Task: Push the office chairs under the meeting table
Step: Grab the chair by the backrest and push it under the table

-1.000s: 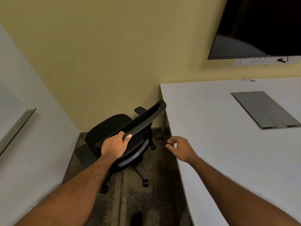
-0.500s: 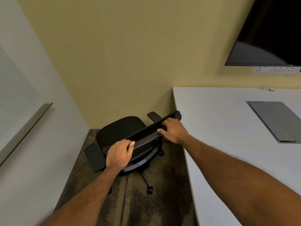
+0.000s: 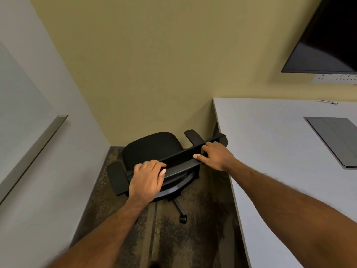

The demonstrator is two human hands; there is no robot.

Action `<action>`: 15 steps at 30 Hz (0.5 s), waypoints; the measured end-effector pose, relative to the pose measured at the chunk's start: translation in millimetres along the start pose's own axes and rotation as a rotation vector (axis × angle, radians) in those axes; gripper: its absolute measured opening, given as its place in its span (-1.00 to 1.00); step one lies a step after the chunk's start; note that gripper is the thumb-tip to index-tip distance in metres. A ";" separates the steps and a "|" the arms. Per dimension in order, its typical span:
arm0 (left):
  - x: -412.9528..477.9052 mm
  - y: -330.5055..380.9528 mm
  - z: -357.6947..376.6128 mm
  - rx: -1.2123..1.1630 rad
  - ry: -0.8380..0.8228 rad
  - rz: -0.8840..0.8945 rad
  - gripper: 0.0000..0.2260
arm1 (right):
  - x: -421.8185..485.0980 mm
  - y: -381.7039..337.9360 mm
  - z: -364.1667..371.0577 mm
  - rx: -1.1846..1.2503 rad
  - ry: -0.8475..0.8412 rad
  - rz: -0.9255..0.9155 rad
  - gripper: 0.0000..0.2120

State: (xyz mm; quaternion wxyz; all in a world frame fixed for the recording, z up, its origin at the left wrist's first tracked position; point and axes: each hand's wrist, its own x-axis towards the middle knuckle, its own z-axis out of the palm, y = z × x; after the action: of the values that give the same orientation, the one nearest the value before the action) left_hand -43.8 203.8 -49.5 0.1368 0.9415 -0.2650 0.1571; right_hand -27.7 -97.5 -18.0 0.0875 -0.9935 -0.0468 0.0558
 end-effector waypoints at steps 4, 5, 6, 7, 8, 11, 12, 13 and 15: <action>-2.3 -17.7 -5.0 0.037 -0.008 -0.009 -0.57 | 11.2 -12.8 4.7 -0.025 -0.081 0.002 -0.08; -3.1 -21.6 -6.3 0.044 -0.014 -0.010 -0.53 | 12.5 -15.2 6.4 -0.028 -0.091 0.002 -0.06; -3.4 -25.1 -7.8 0.059 -0.027 -0.020 -0.48 | 12.8 -16.8 7.9 -0.037 -0.092 -0.006 -0.07; -2.6 -27.7 -9.6 0.077 -0.061 -0.039 -0.40 | 12.2 -17.4 9.5 -0.051 -0.074 -0.023 -0.09; -0.3 -28.8 -11.3 0.095 -0.126 -0.060 -0.32 | 10.3 -16.9 11.7 -0.066 -0.039 -0.049 -0.12; 10.4 -25.1 -13.0 0.096 -0.375 -0.123 -0.07 | 2.1 -16.3 17.7 -0.077 0.051 -0.086 -0.18; 12.8 -22.0 -12.8 0.089 -0.413 -0.138 -0.04 | -0.8 -17.7 16.4 -0.075 0.042 -0.070 -0.16; 13.9 -19.8 -12.2 0.086 -0.417 -0.145 -0.03 | -2.6 -19.9 14.2 -0.068 0.018 -0.052 -0.13; 12.8 -19.7 -12.1 0.086 -0.387 -0.145 -0.03 | -3.7 -26.5 9.0 -0.055 -0.027 -0.033 -0.09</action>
State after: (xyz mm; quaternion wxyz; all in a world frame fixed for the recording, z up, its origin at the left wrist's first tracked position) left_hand -25.5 218.3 -37.2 0.0540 0.9757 -0.2110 -0.0255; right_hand -34.7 -70.4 -21.7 0.0606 -0.9938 -0.0659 0.0666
